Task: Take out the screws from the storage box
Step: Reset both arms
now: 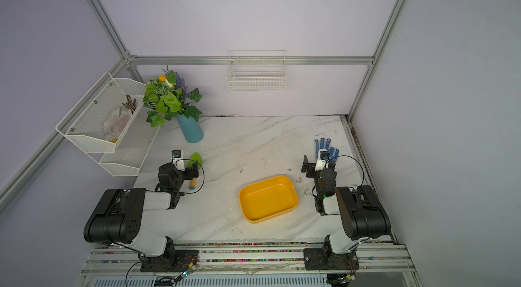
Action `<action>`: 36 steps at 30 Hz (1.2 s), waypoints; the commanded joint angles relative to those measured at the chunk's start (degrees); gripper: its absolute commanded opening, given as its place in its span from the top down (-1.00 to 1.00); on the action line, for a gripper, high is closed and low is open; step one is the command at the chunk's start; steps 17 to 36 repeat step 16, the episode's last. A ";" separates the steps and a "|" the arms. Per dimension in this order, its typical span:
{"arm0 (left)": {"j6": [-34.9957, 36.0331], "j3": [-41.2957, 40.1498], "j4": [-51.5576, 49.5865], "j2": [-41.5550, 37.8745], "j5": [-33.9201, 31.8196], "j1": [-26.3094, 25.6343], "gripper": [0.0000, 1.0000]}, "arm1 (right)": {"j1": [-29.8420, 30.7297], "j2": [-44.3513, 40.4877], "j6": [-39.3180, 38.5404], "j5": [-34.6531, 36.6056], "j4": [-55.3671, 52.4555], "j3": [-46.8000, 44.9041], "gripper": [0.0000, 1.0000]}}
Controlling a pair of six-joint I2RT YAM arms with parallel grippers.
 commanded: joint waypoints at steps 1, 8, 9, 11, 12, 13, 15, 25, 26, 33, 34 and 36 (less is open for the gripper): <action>-0.10 0.86 -0.66 -0.55 -0.69 0.20 -0.99 | -0.17 -0.97 -1.11 -1.46 -1.87 0.44 -1.00; -0.18 0.43 0.83 -0.11 -0.81 0.20 -0.99 | -0.17 0.10 -0.91 -1.33 0.47 0.15 -1.00; -0.18 0.44 0.60 -0.25 -0.76 0.20 -0.99 | -0.23 0.18 -0.91 -1.22 0.57 0.06 -1.00; -0.18 0.70 -0.38 -0.50 -0.76 0.20 -0.99 | -0.18 0.34 -0.88 -1.32 0.29 0.27 -1.00; -0.18 0.78 -0.68 -0.63 -0.76 0.20 -0.99 | -0.21 0.35 -0.86 -1.33 0.22 0.32 -1.00; -0.16 0.82 -0.75 -0.56 -0.76 0.20 -0.99 | -0.21 0.35 -0.90 -1.25 0.12 0.47 -1.00; -0.18 0.74 -0.66 -0.56 -0.76 0.20 -0.99 | -0.17 0.36 -0.91 -1.31 0.05 0.49 -1.00; -0.18 0.80 -0.65 -0.55 -0.76 0.20 -0.99 | -0.17 0.26 -0.91 -1.18 0.07 0.34 -1.00; -0.18 0.80 -0.65 -0.55 -0.76 0.20 -0.99 | -0.17 0.26 -0.91 -1.18 0.07 0.34 -1.00; -0.18 0.80 -0.65 -0.55 -0.76 0.20 -0.99 | -0.17 0.26 -0.91 -1.18 0.07 0.34 -1.00; -0.18 0.80 -0.65 -0.55 -0.76 0.20 -0.99 | -0.17 0.26 -0.91 -1.18 0.07 0.34 -1.00; -0.18 0.80 -0.65 -0.55 -0.76 0.20 -0.99 | -0.17 0.26 -0.91 -1.18 0.07 0.34 -1.00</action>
